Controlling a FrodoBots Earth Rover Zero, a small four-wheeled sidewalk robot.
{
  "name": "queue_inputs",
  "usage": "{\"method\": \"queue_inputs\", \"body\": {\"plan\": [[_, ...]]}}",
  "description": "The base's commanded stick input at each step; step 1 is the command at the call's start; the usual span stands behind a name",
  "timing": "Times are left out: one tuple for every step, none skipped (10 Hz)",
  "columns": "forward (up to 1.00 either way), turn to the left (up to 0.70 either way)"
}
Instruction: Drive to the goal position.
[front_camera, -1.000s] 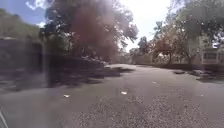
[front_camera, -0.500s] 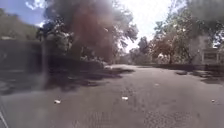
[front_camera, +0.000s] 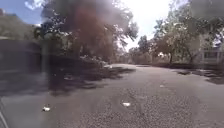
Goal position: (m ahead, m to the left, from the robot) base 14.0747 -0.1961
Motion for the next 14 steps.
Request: {"method": "queue_inputs", "body": {"plan": [[0.5,0.0],[0.5,0.0],[0.5,0.0],[0.5,0.0],[0.5,0.0],[0.5,0.0],[0.5,0.0],[0.5,0.0],[0.5,0.0],[0.5,0.0],[0.5,0.0],[0.5,0.0],[0.5,0.0],[0.5,0.0]]}}
